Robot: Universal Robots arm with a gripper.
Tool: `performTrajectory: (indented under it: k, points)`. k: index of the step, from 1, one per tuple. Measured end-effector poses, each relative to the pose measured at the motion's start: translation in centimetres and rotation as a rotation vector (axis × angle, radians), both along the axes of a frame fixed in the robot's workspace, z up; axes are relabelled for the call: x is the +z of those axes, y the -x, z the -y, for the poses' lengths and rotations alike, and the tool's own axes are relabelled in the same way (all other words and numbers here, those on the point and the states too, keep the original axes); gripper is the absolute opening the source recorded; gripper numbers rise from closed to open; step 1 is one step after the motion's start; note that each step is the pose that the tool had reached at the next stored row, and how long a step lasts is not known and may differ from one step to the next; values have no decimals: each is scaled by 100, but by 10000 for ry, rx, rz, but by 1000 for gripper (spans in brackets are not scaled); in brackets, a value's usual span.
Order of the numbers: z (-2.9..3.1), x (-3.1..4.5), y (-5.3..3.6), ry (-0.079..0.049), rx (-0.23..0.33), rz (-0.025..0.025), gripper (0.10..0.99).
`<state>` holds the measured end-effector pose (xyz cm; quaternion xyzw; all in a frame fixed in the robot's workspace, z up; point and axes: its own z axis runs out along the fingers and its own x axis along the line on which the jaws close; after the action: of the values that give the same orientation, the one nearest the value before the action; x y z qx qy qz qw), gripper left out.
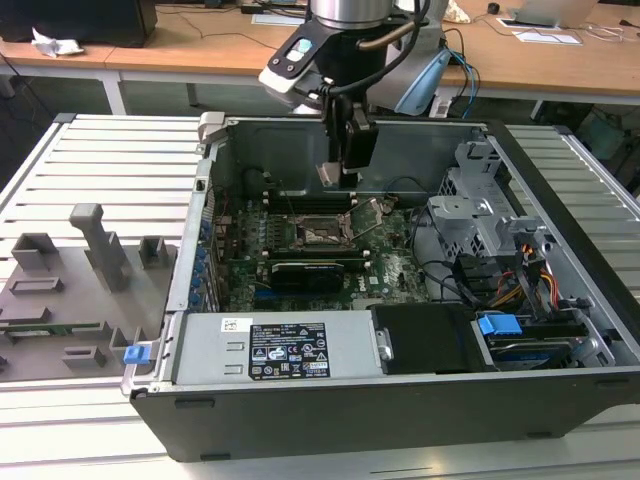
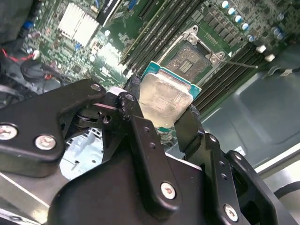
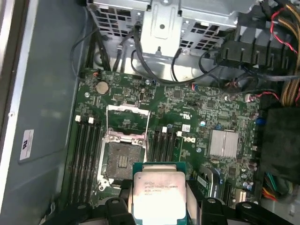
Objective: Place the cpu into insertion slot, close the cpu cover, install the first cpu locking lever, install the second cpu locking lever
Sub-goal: 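Place the cpu into insertion slot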
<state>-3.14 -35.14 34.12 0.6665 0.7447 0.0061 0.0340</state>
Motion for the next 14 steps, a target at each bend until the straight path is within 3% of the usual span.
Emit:
performTrajectory:
  k: [5, 14]
  points:
    - [-1, -68, 0, -1, -616, -3, 541]
    - [-1, -110, 0, 0, -688, -3, 541]
